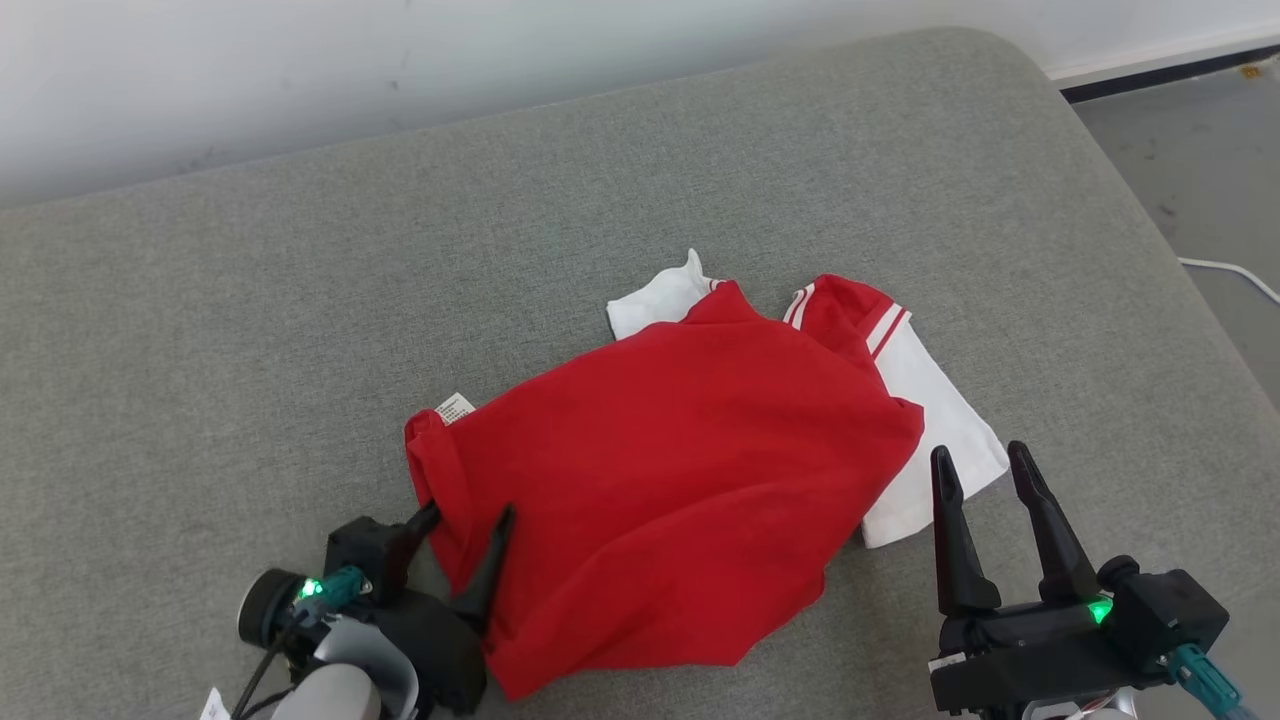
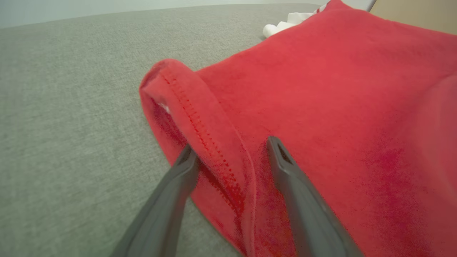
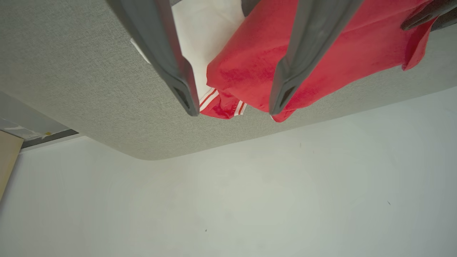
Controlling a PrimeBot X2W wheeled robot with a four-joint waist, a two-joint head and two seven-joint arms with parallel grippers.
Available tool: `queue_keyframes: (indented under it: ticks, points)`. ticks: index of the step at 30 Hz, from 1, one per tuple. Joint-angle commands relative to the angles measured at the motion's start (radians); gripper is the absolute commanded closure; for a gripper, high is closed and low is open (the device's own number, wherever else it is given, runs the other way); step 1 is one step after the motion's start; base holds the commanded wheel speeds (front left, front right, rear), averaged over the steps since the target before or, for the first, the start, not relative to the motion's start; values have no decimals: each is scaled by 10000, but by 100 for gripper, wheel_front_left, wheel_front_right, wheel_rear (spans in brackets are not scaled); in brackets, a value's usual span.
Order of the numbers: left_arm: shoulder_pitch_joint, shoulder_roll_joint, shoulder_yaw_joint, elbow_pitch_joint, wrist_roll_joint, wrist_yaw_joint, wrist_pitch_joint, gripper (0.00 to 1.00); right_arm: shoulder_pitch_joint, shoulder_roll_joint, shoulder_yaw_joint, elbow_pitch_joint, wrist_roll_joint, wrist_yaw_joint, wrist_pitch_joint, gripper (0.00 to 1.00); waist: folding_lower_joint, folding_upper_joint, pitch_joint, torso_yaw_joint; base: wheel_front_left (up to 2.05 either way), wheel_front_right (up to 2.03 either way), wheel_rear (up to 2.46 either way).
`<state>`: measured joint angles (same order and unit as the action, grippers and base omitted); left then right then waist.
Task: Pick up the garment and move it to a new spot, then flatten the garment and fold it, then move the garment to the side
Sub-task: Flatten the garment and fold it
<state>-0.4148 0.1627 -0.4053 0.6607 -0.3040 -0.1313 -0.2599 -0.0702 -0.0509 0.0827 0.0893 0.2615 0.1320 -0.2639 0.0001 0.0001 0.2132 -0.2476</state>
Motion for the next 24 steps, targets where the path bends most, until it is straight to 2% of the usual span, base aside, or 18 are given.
queue_keyframes:
  ticks: [1, 6, 12, 13, 18, 24]
  points:
    - [-256, 96, -28, 98, -113, 18, -34, 100, -120, 10, 7, 7, 44, -26, -7, 0, -1, -1, -2, 29, 0, 0, 0]
    - [-779, 325, 104, -293, -317, 18, -58, 100, -120, 8, -46, -6, 84, -26, -7, 0, -1, -1, -43, 200, 0, 0, 0]
    - [-1786, 1181, 583, -1129, -273, 20, -51, 100, -174, 8, -97, 0, 100, -26, -7, 0, -1, -1, 45, 407, 0, 0, 0]
    - [-1786, 1181, 583, -1129, -273, 20, -51, 100, -174, 8, -97, 0, 100, -26, -7, 0, -1, -1, 45, 407, 0, 0, 0]
    - [-2985, 2106, 712, -1205, -492, 22, -38, 100, -338, 7, -72, 67, 104, -26, -7, 0, -1, -1, 211, 397, 0, 0, 0]
    - [-3904, 3214, 499, -555, -782, 23, 170, 100, -567, 7, -12, 169, 179, -26, -7, 0, -1, -1, 501, 212, 0, 0, 0]
